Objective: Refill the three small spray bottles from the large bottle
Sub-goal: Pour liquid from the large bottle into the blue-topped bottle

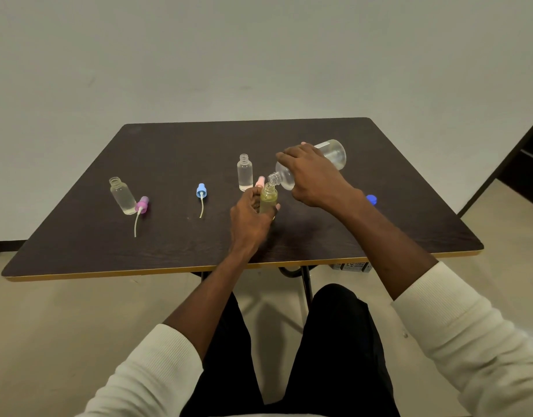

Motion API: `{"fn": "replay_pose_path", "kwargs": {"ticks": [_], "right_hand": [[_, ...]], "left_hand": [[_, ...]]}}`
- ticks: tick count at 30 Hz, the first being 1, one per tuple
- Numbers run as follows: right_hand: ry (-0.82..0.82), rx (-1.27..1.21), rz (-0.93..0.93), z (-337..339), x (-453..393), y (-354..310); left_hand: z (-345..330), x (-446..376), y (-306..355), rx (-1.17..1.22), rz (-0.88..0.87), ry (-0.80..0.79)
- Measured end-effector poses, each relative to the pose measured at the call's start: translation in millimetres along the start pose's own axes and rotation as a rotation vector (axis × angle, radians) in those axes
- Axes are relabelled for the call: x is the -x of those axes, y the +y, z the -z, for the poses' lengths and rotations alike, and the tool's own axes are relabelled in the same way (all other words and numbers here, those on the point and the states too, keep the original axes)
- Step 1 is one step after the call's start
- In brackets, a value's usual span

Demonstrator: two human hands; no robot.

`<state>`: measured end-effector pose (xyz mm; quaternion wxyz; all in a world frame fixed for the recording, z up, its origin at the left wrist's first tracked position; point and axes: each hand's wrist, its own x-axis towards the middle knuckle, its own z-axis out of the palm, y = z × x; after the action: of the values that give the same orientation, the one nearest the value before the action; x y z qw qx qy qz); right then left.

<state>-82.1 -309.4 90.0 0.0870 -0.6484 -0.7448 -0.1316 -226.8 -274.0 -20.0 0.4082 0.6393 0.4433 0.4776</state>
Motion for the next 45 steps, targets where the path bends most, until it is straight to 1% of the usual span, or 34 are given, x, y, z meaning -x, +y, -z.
{"fn": "replay_pose_path", "kwargs": {"ticks": [35,45], "right_hand": [[-0.003,0.003,0.008,-2.5,-2.8,1.2],[0.003,0.003,0.006,-1.3,-2.1,-0.5]], "left_hand": [[-1.8,-1.5,-2.3,-0.039,0.009,0.005],[-0.7,-2.0,-4.3,-0.005,0.000,0.009]]}}
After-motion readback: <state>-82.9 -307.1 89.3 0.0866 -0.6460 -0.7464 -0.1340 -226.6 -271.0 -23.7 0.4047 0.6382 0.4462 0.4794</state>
